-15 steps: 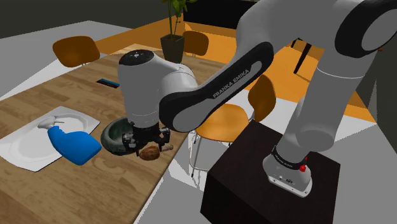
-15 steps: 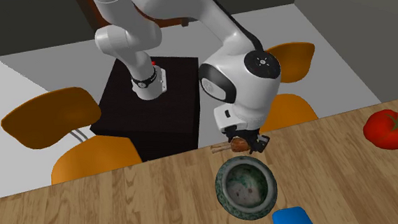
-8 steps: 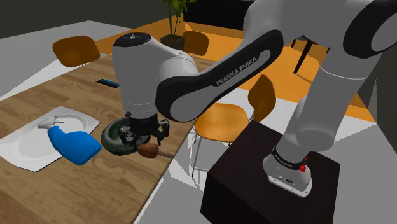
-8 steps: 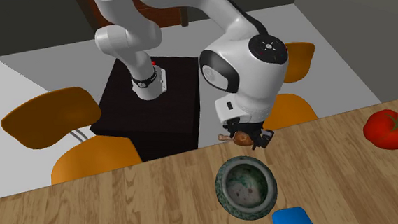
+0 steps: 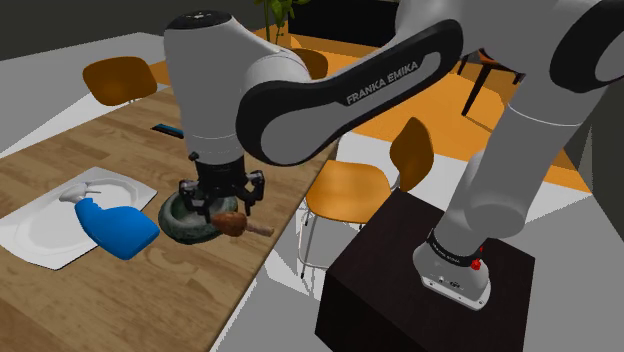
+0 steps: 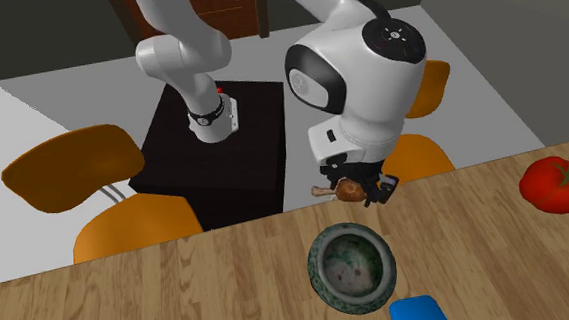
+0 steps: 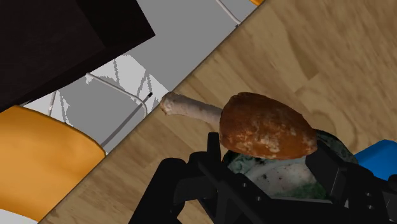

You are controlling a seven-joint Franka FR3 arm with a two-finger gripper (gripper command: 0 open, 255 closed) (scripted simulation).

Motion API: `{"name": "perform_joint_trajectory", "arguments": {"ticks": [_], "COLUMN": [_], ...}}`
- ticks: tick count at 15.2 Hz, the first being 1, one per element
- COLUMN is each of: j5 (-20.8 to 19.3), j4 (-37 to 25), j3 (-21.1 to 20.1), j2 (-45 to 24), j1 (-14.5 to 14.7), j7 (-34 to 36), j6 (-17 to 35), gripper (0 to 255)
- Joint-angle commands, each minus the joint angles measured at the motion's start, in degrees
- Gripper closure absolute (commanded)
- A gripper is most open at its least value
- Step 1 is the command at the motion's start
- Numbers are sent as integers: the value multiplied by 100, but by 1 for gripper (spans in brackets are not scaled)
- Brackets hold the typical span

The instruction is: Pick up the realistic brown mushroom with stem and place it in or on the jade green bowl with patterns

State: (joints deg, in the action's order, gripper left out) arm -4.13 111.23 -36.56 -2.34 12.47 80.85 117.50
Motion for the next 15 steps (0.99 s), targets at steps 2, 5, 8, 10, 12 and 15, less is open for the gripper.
{"name": "perform_joint_trajectory", "arguments": {"ticks": [2, 5, 8, 10, 12, 15], "j5": [59, 95, 120, -34, -344, -787], "j4": [-179, -367, -567, -866, -1459, -2464], "j3": [2, 5, 6, 6, 17, 88], "j2": [76, 121, 153, -94, -602, -1386], "j1": [-9, -14, -17, -9, 41, 227], "j7": [-49, -80, -104, -64, 9, 72], "j6": [-239, -462, -687, -790, -979, -1342], "gripper": [255, 255, 255, 255, 255, 255]}}
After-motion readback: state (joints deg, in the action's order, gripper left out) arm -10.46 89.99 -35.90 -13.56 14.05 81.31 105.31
